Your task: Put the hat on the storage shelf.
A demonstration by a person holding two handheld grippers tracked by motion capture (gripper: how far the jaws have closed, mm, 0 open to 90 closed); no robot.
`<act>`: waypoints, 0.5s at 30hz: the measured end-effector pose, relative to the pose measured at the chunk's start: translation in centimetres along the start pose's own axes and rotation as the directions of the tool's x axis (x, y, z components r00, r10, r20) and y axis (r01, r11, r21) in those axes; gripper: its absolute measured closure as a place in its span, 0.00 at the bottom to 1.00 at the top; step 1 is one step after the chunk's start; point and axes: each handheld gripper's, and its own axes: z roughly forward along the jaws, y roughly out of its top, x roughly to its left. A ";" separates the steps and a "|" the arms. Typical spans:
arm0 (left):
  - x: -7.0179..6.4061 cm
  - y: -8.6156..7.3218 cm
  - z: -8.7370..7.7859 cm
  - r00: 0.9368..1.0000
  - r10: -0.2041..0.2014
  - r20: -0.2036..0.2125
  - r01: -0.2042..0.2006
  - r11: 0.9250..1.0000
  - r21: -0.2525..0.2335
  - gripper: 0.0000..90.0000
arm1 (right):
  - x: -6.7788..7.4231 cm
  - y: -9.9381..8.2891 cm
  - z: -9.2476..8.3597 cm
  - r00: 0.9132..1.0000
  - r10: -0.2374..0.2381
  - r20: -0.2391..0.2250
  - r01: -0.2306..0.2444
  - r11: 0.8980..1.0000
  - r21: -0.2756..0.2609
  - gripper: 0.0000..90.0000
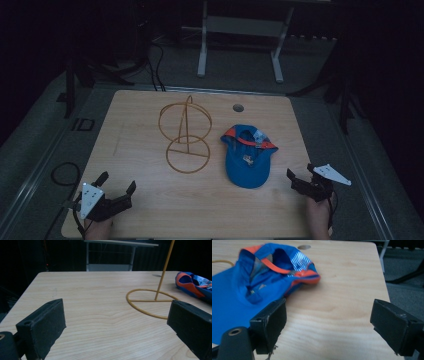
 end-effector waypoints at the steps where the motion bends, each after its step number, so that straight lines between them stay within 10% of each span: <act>1: -0.1 0.0 0.0 1.000 0.004 0.005 -0.004 1.000 0.005 0.02 | 0.0 0.4 0.0 1.000 -0.009 0.000 0.009 1.000 0.005 0.15; 9: -0.7 -0.1 0.1 0.999 0.043 0.023 -0.044 0.999 0.022 0.02 | 0.7 2.9 0.9 0.997 0.012 -0.081 -0.010 1.000 0.017 0.15; 15: -0.7 0.2 0.1 0.995 -0.047 0.086 0.044 0.998 0.045 0.02 | 2.0 4.7 2.2 0.991 0.015 -0.135 -0.012 1.000 0.023 0.14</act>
